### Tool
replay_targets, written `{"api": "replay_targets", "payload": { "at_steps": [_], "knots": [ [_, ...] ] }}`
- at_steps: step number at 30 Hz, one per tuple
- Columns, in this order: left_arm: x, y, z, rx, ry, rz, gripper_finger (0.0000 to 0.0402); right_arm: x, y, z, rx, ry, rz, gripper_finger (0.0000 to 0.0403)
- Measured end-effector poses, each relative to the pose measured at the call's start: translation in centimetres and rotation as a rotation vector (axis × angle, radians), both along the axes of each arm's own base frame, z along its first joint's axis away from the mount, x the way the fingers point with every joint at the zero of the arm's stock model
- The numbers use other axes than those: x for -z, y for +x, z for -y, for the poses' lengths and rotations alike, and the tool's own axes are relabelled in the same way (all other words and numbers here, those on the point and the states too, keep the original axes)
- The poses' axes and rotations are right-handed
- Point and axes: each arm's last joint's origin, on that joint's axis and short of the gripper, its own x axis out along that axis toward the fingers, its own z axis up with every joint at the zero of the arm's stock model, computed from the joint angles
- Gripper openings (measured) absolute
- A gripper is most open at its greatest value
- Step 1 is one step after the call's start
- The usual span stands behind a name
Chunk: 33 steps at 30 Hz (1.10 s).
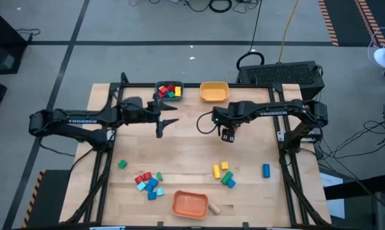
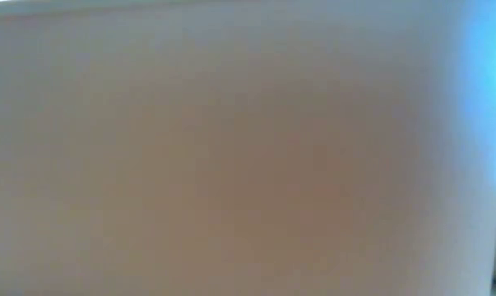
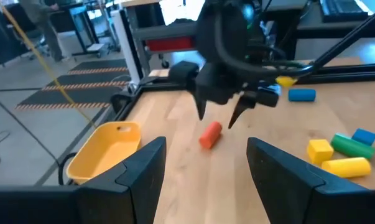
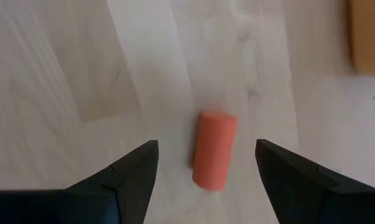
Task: Sort blocks by size
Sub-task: Put the orange cylindrical block into the yellow bin
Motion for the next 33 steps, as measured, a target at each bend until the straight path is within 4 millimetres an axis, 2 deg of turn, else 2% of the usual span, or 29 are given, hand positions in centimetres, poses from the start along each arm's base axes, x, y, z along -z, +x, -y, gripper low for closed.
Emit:
{"api": "replay_targets", "payload": {
  "at_steps": [10, 14, 26, 33],
  "knots": [
    [0.6, 0.1, 0.6, 0.013, -0.013, -0.053, 0.0226, 0.3, -0.9, 0.4, -0.033, 0.035, -0.078, 0.0255],
    [0.7, 0.1, 0.6, 0.003, -0.038, -0.067, 0.0226, 1.0, -2.1, 0.4, -0.031, 0.043, -0.096, 0.0255],
    [0.7, 0.1, 0.5, 0.000, -0.038, -0.060, 0.0226, 2.1, -7.3, 0.0, 0.081, 0.059, 0.103, 0.0255],
    [1.7, 1.4, 0.3, -0.003, -0.048, -0.059, 0.0226, 3.3, -8.8, -0.3, 0.137, 0.063, 0.183, 0.0255]
  ]
}}
